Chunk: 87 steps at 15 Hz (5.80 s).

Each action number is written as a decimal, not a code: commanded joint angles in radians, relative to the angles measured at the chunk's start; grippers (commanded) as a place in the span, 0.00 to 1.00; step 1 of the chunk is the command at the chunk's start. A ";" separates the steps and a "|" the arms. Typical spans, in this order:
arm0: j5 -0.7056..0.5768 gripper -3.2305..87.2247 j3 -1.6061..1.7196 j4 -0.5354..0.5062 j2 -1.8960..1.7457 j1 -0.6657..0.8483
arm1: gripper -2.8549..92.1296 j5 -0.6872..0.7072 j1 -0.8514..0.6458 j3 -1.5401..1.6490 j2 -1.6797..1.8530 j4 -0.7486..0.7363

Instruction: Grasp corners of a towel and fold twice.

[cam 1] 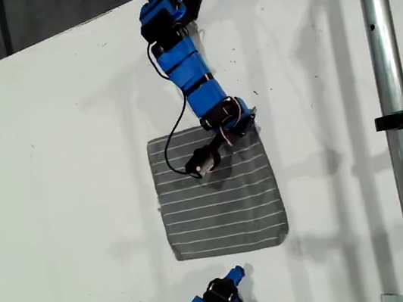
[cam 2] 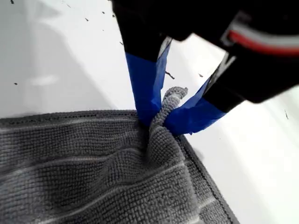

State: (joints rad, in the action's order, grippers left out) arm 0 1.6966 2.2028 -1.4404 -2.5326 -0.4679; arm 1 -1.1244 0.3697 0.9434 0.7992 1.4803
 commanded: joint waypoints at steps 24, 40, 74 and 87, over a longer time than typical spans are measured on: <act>0.118 0.27 -0.161 0.612 1.129 -0.198 | 0.03 -0.003 0.000 -0.002 0.081 -0.052; -0.043 0.00 -1.043 0.051 1.152 -0.084 | 0.03 0.000 0.120 0.008 0.362 -0.037; 0.101 0.00 0.038 0.279 0.443 0.284 | 0.03 0.327 -0.359 0.365 0.390 -0.158; 0.199 0.01 0.339 0.028 -0.380 0.244 | 0.38 0.224 -0.525 0.747 0.913 0.002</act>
State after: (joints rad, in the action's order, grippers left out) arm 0 1.8883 2.5464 -1.4051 -2.8931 -0.2178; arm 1 -0.8851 -0.1473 1.6843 1.6153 1.4956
